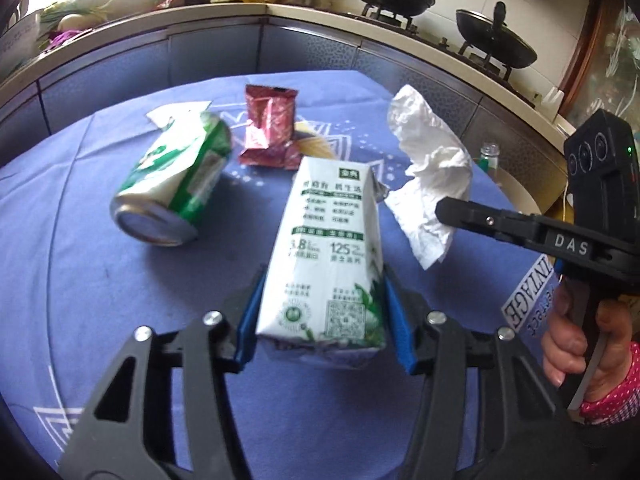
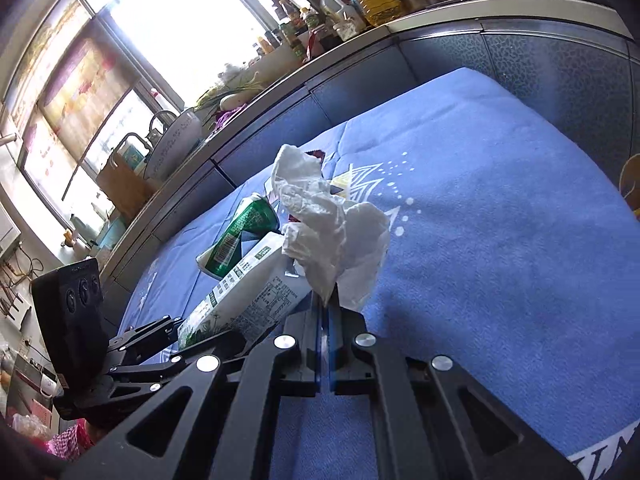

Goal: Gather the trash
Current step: 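Carry carton and tissue over the beige bin and open both tools to drop them, then grasp the green soda can with left tool while right tool grasps red snack wrapper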

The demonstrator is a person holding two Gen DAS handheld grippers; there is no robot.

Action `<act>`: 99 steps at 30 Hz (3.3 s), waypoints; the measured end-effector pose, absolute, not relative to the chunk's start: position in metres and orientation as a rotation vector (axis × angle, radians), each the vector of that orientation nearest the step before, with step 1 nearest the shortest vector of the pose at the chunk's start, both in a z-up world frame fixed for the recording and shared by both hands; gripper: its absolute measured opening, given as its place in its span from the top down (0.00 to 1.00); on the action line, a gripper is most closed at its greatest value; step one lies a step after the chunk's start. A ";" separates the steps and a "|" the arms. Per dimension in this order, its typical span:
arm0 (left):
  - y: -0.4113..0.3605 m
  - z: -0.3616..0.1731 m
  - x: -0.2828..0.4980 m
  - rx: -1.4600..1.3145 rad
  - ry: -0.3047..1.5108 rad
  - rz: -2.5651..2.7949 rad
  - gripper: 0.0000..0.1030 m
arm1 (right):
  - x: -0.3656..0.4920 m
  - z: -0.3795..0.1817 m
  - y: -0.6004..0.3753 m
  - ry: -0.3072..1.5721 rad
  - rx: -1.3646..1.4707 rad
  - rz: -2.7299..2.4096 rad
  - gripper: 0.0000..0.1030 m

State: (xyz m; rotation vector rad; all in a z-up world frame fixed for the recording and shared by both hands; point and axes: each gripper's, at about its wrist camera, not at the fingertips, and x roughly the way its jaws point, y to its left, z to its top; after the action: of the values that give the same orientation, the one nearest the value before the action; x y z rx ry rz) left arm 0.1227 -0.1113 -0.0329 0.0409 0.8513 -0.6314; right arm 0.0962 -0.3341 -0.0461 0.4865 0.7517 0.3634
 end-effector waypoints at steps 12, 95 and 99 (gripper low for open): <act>-0.227 0.003 0.127 0.118 0.825 -0.821 0.52 | 0.051 -0.047 -0.438 0.645 0.614 0.214 0.96; -0.015 -0.011 0.151 -0.061 0.734 -0.360 0.17 | 0.123 -0.046 -0.350 0.771 0.525 0.224 0.35; -0.033 -0.005 0.160 0.049 0.707 -0.350 0.16 | 0.132 -0.047 -0.329 0.792 0.499 0.257 0.35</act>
State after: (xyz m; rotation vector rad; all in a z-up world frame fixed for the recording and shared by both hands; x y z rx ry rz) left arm 0.1596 -0.0330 -0.0052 0.0495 0.7066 -0.3501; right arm 0.1322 -0.3286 -0.0466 0.4989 0.7922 0.2568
